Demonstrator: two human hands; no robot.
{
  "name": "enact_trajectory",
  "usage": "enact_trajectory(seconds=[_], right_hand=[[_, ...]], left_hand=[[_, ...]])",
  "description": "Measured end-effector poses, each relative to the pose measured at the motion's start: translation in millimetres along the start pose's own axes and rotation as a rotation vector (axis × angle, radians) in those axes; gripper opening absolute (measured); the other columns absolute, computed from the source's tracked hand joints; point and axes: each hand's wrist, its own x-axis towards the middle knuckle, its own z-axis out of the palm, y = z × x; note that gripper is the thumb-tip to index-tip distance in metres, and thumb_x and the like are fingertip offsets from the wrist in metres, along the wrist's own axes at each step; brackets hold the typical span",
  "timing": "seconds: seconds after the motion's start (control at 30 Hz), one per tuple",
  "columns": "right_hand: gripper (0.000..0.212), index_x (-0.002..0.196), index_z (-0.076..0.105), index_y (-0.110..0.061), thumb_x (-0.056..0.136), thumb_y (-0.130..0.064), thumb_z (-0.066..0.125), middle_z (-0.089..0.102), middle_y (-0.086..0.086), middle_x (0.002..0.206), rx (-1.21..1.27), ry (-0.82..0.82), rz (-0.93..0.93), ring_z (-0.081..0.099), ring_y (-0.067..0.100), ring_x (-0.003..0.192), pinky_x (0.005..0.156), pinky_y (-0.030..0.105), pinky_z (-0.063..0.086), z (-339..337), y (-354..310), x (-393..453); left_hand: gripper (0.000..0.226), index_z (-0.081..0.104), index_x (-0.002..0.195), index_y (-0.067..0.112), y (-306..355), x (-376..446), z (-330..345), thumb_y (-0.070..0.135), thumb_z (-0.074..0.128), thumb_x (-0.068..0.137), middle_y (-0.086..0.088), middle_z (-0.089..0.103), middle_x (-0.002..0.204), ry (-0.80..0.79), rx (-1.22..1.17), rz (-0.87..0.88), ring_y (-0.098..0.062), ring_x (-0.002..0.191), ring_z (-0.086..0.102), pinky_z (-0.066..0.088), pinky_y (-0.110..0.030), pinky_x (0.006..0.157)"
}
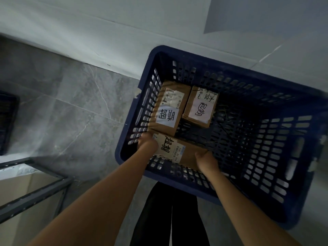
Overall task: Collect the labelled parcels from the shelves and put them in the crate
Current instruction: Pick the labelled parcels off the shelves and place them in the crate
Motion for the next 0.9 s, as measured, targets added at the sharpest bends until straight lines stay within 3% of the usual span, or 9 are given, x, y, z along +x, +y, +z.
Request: enact_trajectory(seconds=[0.13,0.23,0.33,0.43,0.53,0.67,0.8,0.9], right_hand=[[0.062,0.154,0.018,-0.008,0.103,-0.037,0.039,0.030,0.016,0.156,-0.140,0.064,-0.236,0.035,0.032,0.139,0.113,0.038,0.032,-16,-21,-30],[0.063,0.155,0.015,-0.010,0.104,-0.044,0.031,0.012,0.011,0.162,-0.407,0.171,-0.416,0.015,0.027,0.149,0.121,0.042,0.016,-39,-36,-71],[0.060,0.156,0.014,-0.013,0.105,-0.043,0.024,0.005,0.007,0.164,-0.649,0.278,-0.564,0.004,0.026,0.151,0.121,0.045,0.009,-64,-53,-126],[0.060,0.156,0.010,-0.014,0.105,-0.043,0.022,0.001,0.006,0.164,-0.723,0.355,-0.714,-0.001,0.024,0.151,0.121,0.045,0.004,-87,-81,-190],[0.062,0.156,0.004,-0.015,0.105,-0.044,0.020,-0.004,0.004,0.164,-0.822,0.417,-0.852,-0.005,0.023,0.151,0.121,0.043,0.001,-109,-120,-256],[0.064,0.156,0.003,-0.016,0.104,-0.045,0.025,-0.005,0.003,0.164,-0.951,0.479,-1.073,-0.006,0.022,0.151,0.123,0.044,0.002,-134,-178,-344],[0.065,0.156,0.005,-0.015,0.104,-0.046,0.026,0.000,0.005,0.165,-0.995,0.590,-1.252,-0.004,0.024,0.151,0.123,0.045,0.003,-132,-240,-429],[0.064,0.156,0.004,-0.015,0.104,-0.048,0.020,0.000,0.004,0.165,-1.019,0.725,-1.455,-0.006,0.023,0.151,0.121,0.047,-0.002,-98,-274,-502]], left_hand=[[0.036,0.042,0.133,0.003,3,-31,-15,0.007,0.040,0.097,-0.019,0.047,0.136,-0.011,-0.088,0.086,-0.032,0.124,0.048,0.041,-0.035,0.099],[0.041,0.043,0.134,0.006,0,-67,-31,0.005,0.041,0.093,-0.017,0.048,0.134,-0.041,-0.175,0.205,-0.033,0.122,0.049,0.043,-0.036,0.101],[0.041,0.040,0.133,0.006,-7,-117,-54,0.007,0.039,0.092,-0.015,0.044,0.136,0.038,-0.243,0.308,-0.033,0.121,0.048,0.046,-0.047,0.100],[0.047,0.031,0.142,0.006,-14,-177,-87,0.013,0.041,0.096,-0.014,0.036,0.144,0.214,-0.252,0.424,-0.031,0.131,0.039,0.042,-0.045,0.105],[0.058,0.018,0.150,0.007,-26,-233,-130,0.023,0.042,0.100,-0.011,0.021,0.156,0.413,-0.151,0.531,-0.027,0.144,0.022,0.026,-0.040,0.117],[0.061,0.008,0.152,0.006,-56,-297,-208,0.027,0.035,0.101,-0.011,0.010,0.160,0.690,0.032,0.597,-0.025,0.148,0.005,0.010,-0.038,0.121],[0.061,0.004,0.153,0.007,-101,-355,-285,0.031,0.029,0.103,-0.009,0.003,0.161,0.958,0.054,0.507,-0.023,0.149,-0.001,0.003,-0.039,0.121],[0.062,0.005,0.153,0.011,-161,-404,-324,0.040,0.026,0.102,-0.004,0.002,0.161,1.198,-0.153,0.336,-0.021,0.149,-0.002,-0.001,-0.038,0.121]])
